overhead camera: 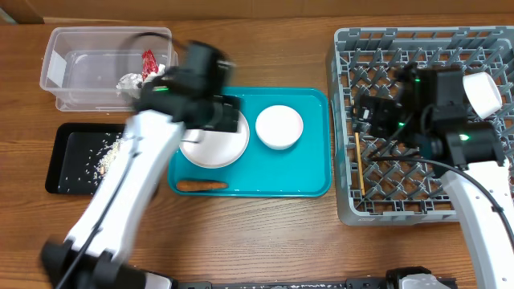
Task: Sort waste into correct bins and load items into the dishwasher
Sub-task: 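Carry the empty pink bowl with the left gripper onto the teal tray and release, then grasp the pink bowl on the teal tray with the right gripper, then carry the pink bowl with the right gripper into the dish rack and release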
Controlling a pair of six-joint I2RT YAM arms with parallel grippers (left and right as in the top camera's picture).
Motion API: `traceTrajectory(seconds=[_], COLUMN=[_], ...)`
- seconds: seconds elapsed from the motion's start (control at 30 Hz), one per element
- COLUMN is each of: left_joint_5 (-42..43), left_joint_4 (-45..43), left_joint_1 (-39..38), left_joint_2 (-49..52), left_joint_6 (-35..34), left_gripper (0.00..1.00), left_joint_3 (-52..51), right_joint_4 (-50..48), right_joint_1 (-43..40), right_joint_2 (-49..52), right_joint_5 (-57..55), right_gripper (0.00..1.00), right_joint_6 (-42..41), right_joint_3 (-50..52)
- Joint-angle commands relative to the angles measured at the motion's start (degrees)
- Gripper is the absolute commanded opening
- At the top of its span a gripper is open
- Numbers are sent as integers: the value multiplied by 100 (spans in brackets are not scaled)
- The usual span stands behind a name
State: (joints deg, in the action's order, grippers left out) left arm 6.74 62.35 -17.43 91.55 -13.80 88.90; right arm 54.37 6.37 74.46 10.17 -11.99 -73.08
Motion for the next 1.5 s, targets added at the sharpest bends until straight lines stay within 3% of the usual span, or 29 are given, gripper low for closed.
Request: traceTrajectory(seconds=[0.0, 0.27, 0.4, 0.47, 0.8, 0.93, 0.97, 1.17, 1.47], left_joint_5=[-186, -186, -184, -181, -181, -184, -184, -184, -188], left_joint_4=[358, 903, 944, 938, 964, 966, 966, 962, 929], left_joint_1=[697, 1587, 1591, 1591, 1591, 1591, 1591, 1591, 1591], left_joint_2=[-588, -999, -981, -981, -981, -981, -981, -981, -981], left_joint_6=[-389, -442, -442, -444, -422, -422, -420, -420, -420], left_gripper=[69, 71, 72, 72, 77, 77, 78, 80, 80], left_joint_3=[122, 120, 114, 114, 111, 111, 111, 111, 111], right_joint_4=[-245, -592, -911, -1187, -1521, -1519, -1513, -933, 234], right_joint_1=[472, 1440, 1681, 1770, 1773, 1773, 1773, 1731, 1707], right_joint_2=[306, 1657, 2312, 2802, 3676, 3700, 3700, 3493, 2026], right_joint_5=[470, 262, 50, -22, -28, -26, -26, -61, -2063], right_gripper=[99, 92, 83, 73, 47, 8, 4, 4, 4], right_joint_6=[-4, -4, -223, -470, -632, -632, -632, -651, -647], right_joint_3=[2, 2, 2, 2, 2, 0, -4, -334, -1517])
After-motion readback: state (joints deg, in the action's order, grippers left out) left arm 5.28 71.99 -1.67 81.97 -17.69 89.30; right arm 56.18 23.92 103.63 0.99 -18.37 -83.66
